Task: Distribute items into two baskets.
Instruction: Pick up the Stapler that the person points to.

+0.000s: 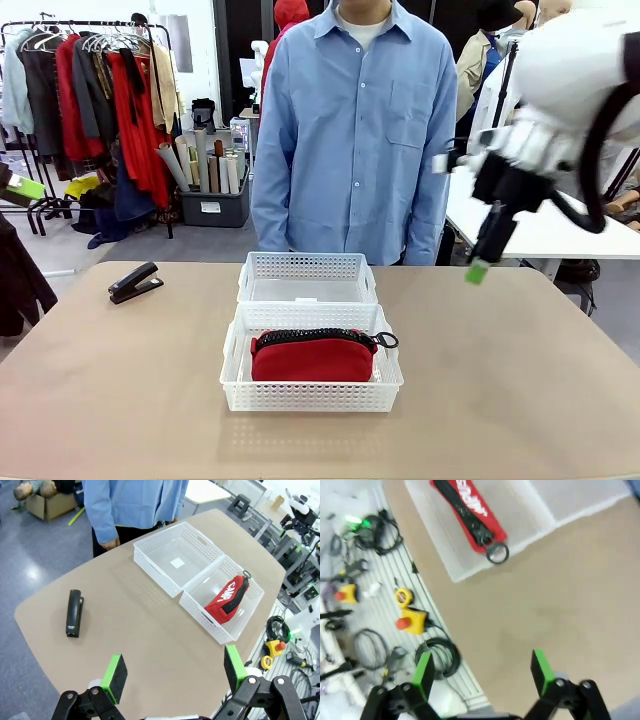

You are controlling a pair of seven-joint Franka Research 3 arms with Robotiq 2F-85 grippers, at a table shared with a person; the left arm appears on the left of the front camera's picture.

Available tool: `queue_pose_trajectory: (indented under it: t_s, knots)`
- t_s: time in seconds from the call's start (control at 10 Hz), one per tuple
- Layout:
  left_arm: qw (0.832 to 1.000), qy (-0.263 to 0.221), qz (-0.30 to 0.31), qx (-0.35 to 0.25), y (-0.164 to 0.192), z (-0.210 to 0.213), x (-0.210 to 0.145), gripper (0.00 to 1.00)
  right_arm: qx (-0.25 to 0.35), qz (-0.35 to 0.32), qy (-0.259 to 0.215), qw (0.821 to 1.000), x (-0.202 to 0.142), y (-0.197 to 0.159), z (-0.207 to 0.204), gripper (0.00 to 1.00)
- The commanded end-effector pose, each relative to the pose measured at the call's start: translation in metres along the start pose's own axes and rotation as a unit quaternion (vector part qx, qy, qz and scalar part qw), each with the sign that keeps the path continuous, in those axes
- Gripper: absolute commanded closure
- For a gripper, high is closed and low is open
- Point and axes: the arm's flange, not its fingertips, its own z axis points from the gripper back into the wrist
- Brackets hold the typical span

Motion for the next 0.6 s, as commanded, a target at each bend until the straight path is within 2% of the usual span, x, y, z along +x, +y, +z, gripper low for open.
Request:
queue_pose_trajectory:
  t_s: [0.0, 0.2, 0.3, 0.5]
  knots:
    - [1.000, -0.011, 0.001, -0.006, -0.001, 0.000, 0.001, 0.00, 0.009, -0.097, -0.104, 0.990, -0.043, -0.014, 0.032, 0.00]
    - [1.000, -0.011, 0.001, -0.006, -0.001, 0.000, 0.001, 0.00, 0.046, -0.145, -0.190, 0.970, -0.088, -0.035, 0.059, 0.00]
    - [1.000, -0.011, 0.001, -0.006, -0.001, 0.000, 0.001, 0.00, 0.050, -0.170, -0.229, 0.957, -0.110, -0.039, 0.065, 0.00]
    - [1.000, -0.011, 0.001, -0.006, -0.001, 0.000, 0.001, 0.00, 0.032, -0.201, -0.275, 0.939, -0.139, -0.036, 0.069, 0.00]
